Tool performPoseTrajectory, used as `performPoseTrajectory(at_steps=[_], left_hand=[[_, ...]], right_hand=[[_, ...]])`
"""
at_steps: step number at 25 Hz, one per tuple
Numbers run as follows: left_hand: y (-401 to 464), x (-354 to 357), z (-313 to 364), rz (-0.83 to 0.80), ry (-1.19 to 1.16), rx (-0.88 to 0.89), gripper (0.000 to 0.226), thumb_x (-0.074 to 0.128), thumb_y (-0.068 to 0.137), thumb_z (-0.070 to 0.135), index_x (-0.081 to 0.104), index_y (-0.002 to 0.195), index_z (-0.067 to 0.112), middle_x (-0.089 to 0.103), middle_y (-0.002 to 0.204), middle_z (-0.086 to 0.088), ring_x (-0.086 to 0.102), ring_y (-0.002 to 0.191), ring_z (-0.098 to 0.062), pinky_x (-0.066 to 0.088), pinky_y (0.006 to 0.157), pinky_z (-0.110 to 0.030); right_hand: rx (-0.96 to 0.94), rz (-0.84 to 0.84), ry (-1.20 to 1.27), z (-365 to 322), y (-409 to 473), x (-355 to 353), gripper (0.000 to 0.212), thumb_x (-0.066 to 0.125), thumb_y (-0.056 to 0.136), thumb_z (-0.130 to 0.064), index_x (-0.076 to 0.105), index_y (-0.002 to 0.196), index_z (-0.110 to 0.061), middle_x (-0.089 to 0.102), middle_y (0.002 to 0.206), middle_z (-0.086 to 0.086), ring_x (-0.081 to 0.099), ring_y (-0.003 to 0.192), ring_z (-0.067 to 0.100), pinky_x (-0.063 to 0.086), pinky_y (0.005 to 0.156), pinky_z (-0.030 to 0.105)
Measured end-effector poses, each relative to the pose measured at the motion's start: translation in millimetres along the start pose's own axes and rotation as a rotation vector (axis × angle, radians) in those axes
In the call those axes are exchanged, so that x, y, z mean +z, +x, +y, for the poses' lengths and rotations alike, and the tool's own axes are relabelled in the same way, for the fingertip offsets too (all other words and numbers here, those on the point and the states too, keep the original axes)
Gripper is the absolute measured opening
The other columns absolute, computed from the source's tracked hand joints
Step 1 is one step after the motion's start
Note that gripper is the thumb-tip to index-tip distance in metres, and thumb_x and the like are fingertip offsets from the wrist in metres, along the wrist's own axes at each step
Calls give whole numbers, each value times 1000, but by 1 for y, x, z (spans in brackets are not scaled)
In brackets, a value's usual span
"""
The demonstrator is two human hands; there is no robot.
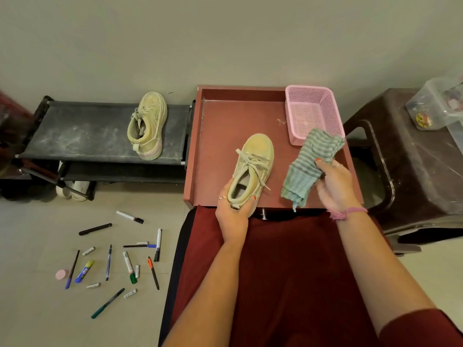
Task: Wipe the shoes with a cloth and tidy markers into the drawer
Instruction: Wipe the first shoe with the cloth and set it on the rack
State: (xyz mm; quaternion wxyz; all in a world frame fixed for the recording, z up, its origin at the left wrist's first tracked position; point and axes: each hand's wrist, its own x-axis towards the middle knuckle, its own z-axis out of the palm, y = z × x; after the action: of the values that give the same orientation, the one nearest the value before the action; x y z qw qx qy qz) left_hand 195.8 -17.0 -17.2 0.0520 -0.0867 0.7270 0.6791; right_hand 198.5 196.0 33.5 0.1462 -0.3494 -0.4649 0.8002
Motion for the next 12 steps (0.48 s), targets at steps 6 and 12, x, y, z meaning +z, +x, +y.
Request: performPoseTrajectory(at_steps=[6, 12], left_hand=[[14, -29, 31, 88, -64, 151, 58, 81, 74, 9, 57, 125, 26, 64, 117, 14, 59, 112, -1, 49, 97, -22], [60, -73, 53, 269, -51, 204, 59, 81, 74, 9, 58, 128, 15, 62, 117, 10, 59, 110, -2, 49, 97, -26]], right_hand=[[106, -88, 150, 16, -3, 18, 26, 41, 99, -5, 56, 120, -5, 63, 120, 15, 63, 110, 28, 54, 91, 45], [213, -152, 114, 37, -12, 37, 21, 40, 101, -13, 58, 111, -15, 67, 113, 10, 65, 106, 26, 53, 88, 50]])
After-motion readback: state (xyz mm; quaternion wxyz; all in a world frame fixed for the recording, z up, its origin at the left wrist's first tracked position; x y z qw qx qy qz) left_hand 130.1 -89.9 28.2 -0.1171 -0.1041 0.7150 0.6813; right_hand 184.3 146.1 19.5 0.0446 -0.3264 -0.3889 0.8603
